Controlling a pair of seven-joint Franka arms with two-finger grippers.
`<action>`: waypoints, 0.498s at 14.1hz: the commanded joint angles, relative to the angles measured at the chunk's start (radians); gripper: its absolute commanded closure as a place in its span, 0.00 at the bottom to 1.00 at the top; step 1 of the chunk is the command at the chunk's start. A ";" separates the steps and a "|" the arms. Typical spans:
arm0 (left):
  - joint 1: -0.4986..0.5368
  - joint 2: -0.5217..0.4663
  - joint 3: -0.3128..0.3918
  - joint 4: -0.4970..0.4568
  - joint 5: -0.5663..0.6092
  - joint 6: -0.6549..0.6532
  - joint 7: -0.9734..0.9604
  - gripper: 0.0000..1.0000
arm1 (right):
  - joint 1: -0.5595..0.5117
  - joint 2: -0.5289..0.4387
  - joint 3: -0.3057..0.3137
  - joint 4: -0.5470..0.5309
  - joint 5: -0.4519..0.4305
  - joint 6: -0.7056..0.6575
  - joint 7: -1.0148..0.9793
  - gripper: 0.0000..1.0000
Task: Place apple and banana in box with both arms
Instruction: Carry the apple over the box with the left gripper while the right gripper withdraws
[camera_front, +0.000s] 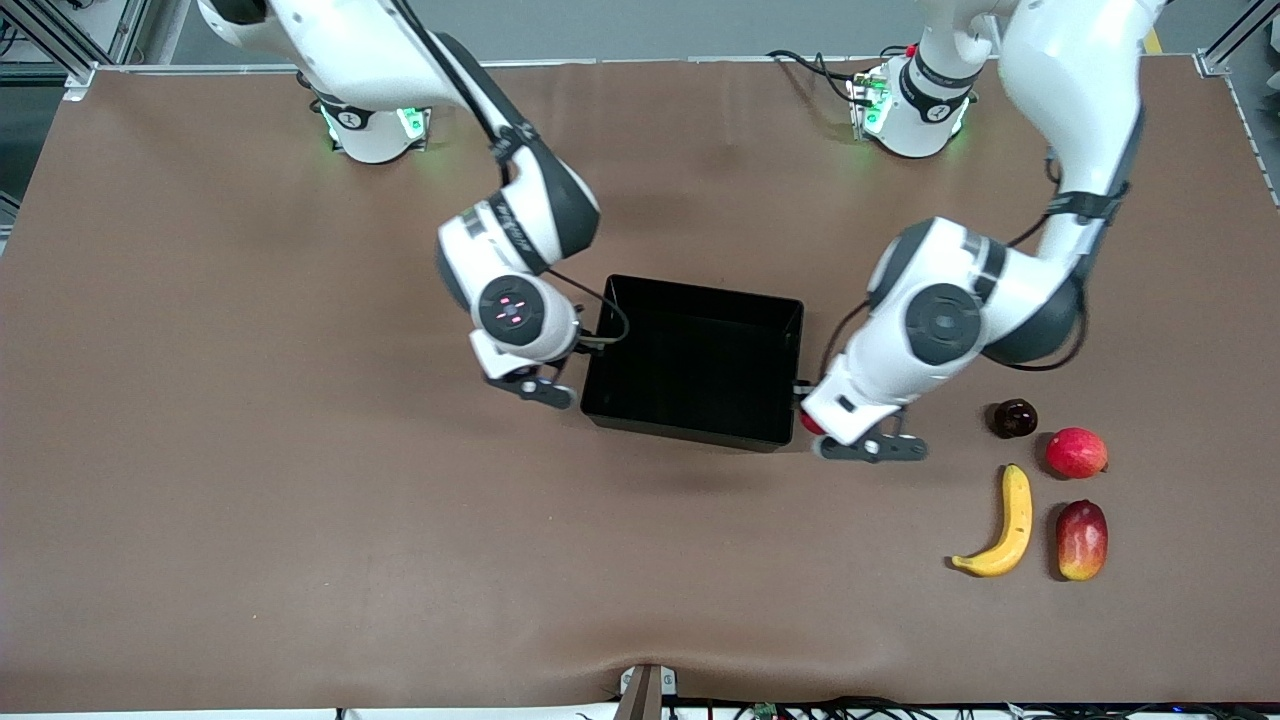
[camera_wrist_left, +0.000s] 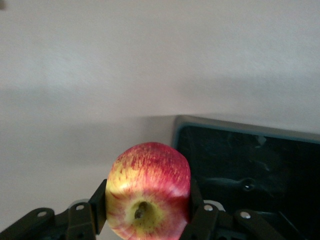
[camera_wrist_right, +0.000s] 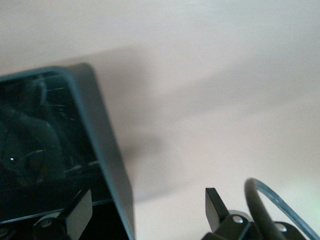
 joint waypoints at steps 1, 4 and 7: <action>-0.038 0.029 0.000 0.038 0.017 -0.012 -0.046 1.00 | -0.117 -0.026 0.014 0.111 -0.016 -0.246 0.033 0.00; -0.099 0.031 -0.002 0.028 0.037 -0.013 -0.054 1.00 | -0.208 -0.098 0.011 0.106 -0.025 -0.323 0.016 0.00; -0.138 0.040 0.000 -0.030 0.043 -0.013 -0.064 1.00 | -0.298 -0.173 0.010 0.058 -0.083 -0.362 -0.249 0.00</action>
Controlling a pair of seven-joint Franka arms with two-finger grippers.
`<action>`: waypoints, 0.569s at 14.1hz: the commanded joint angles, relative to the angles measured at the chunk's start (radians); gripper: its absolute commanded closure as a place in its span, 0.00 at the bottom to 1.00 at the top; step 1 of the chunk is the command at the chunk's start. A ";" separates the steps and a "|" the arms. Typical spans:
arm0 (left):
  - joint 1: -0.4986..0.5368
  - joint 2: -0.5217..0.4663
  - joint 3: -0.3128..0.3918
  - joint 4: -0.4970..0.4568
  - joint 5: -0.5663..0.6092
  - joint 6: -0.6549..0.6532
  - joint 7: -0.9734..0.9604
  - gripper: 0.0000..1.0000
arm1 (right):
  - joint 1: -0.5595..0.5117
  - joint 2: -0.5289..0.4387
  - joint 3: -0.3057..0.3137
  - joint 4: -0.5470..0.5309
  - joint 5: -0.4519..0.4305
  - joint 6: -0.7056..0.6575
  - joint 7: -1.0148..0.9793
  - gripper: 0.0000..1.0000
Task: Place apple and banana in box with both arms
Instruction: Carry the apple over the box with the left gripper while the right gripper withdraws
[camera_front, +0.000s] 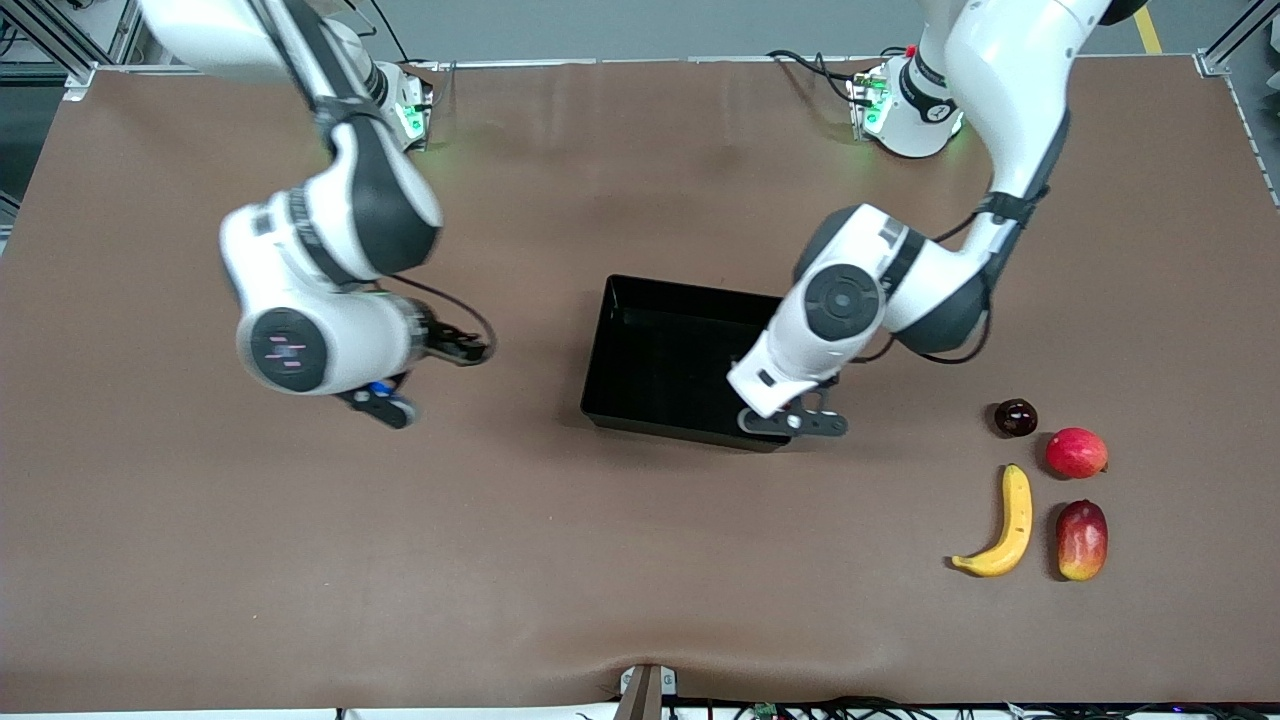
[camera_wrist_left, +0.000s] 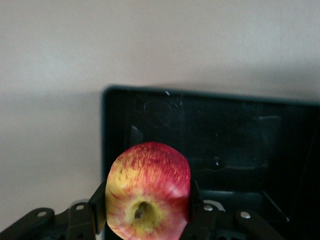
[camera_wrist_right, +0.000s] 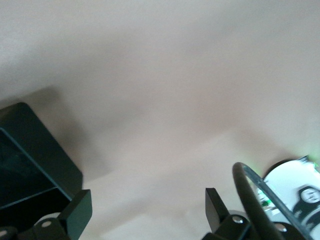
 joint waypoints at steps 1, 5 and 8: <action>-0.033 0.029 0.000 -0.030 0.054 0.000 -0.021 1.00 | -0.097 -0.078 0.017 -0.072 -0.063 -0.035 -0.240 0.00; -0.070 0.080 0.000 -0.048 0.067 0.008 -0.048 1.00 | -0.280 -0.067 0.017 -0.071 -0.065 -0.121 -0.431 0.00; -0.096 0.113 0.000 -0.056 0.067 0.014 -0.084 1.00 | -0.326 -0.064 0.017 -0.059 -0.085 -0.109 -0.453 0.00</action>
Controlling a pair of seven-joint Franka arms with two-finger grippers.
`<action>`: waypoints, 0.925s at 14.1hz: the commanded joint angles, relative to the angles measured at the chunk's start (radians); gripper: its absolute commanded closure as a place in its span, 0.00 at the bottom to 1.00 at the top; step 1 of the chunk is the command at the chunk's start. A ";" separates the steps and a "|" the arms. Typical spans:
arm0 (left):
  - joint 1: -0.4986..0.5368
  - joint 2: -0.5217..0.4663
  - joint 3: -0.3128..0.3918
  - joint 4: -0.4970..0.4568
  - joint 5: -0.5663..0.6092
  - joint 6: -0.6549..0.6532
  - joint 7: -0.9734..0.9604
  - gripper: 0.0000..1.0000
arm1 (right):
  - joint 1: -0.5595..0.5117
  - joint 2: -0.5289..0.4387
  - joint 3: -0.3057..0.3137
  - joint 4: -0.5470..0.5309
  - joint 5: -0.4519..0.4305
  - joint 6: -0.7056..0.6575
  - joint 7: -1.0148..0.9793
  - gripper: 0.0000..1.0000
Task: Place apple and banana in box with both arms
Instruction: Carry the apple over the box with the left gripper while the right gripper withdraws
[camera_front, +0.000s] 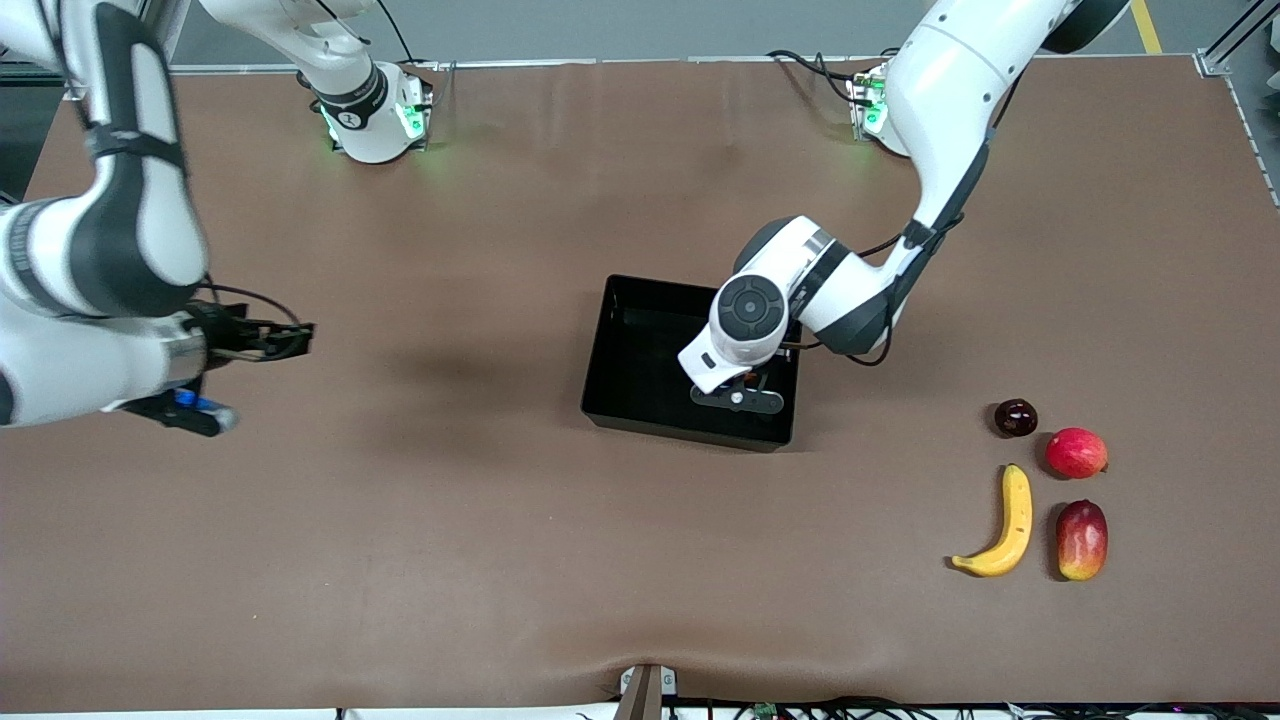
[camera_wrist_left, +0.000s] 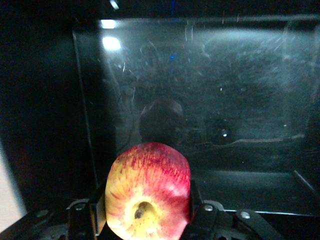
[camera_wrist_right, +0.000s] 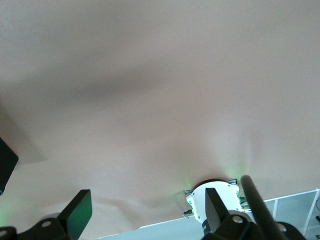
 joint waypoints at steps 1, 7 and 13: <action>-0.019 0.006 0.000 -0.008 0.023 0.010 -0.039 1.00 | -0.036 -0.012 0.022 -0.003 -0.032 0.020 -0.004 0.00; -0.019 0.030 0.001 0.000 0.023 0.017 -0.039 0.27 | -0.042 -0.015 0.040 0.139 -0.028 0.040 -0.004 0.00; 0.042 -0.052 0.018 0.055 0.024 -0.044 -0.024 0.00 | -0.151 -0.117 0.252 0.244 -0.029 -0.124 -0.003 0.00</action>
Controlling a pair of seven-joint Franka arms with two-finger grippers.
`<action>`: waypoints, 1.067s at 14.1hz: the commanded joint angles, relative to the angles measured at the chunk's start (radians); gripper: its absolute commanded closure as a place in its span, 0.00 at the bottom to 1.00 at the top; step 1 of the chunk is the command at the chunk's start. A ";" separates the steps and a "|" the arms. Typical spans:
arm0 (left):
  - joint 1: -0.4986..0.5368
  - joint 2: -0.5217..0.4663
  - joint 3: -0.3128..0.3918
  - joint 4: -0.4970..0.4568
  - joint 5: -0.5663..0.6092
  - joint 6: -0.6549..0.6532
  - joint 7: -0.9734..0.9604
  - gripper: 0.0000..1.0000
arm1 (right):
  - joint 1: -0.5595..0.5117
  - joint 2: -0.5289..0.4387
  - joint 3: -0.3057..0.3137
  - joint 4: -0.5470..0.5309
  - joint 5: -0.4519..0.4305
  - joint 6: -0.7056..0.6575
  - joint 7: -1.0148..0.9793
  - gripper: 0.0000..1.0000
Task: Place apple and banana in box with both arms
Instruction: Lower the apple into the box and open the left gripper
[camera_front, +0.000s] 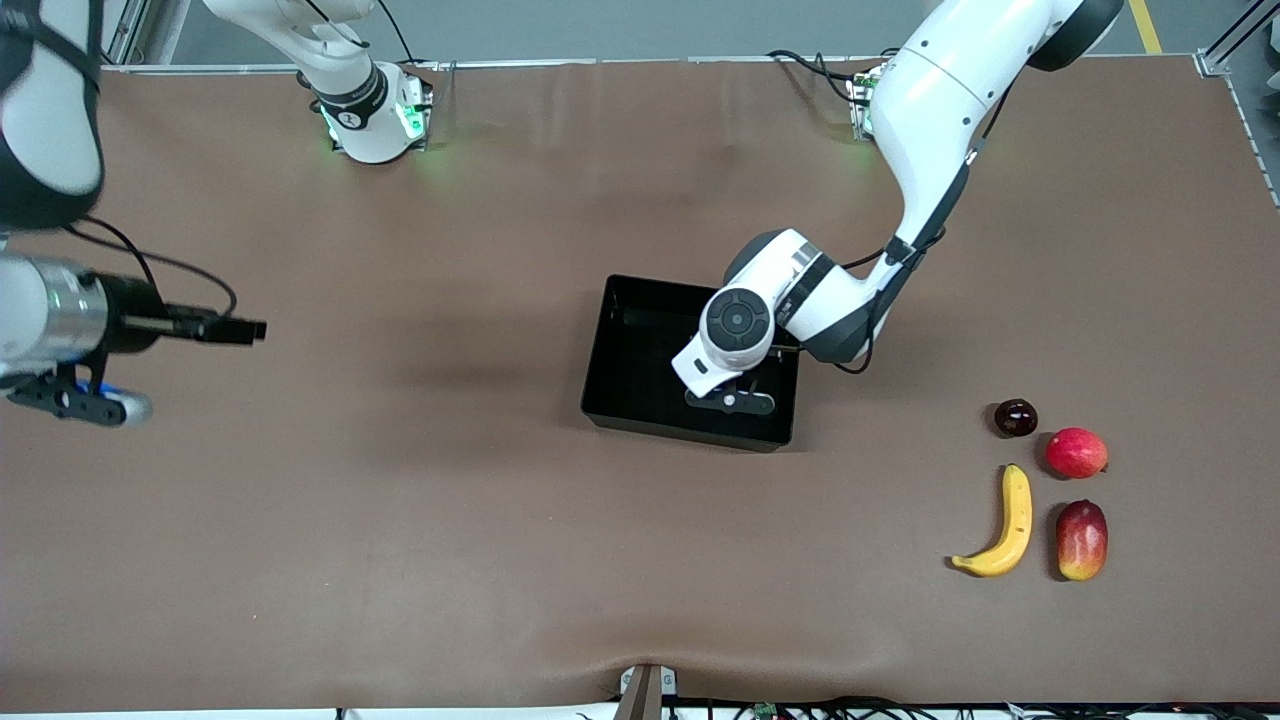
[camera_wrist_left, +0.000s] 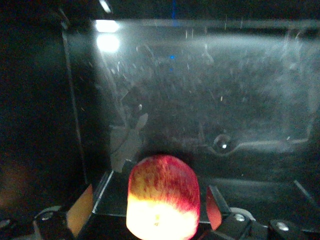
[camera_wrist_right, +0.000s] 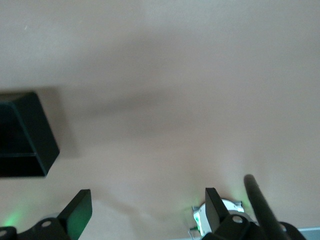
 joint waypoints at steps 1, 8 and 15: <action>0.070 -0.109 0.007 0.039 0.018 -0.095 -0.003 0.00 | -0.046 -0.094 0.080 0.005 -0.037 -0.023 0.002 0.00; 0.306 -0.142 0.005 0.196 0.009 -0.262 0.277 0.00 | -0.129 -0.197 0.129 -0.086 -0.168 0.007 -0.383 0.00; 0.527 -0.036 0.011 0.194 0.023 -0.013 0.639 0.00 | -0.067 -0.405 -0.044 -0.388 -0.153 0.193 -0.647 0.00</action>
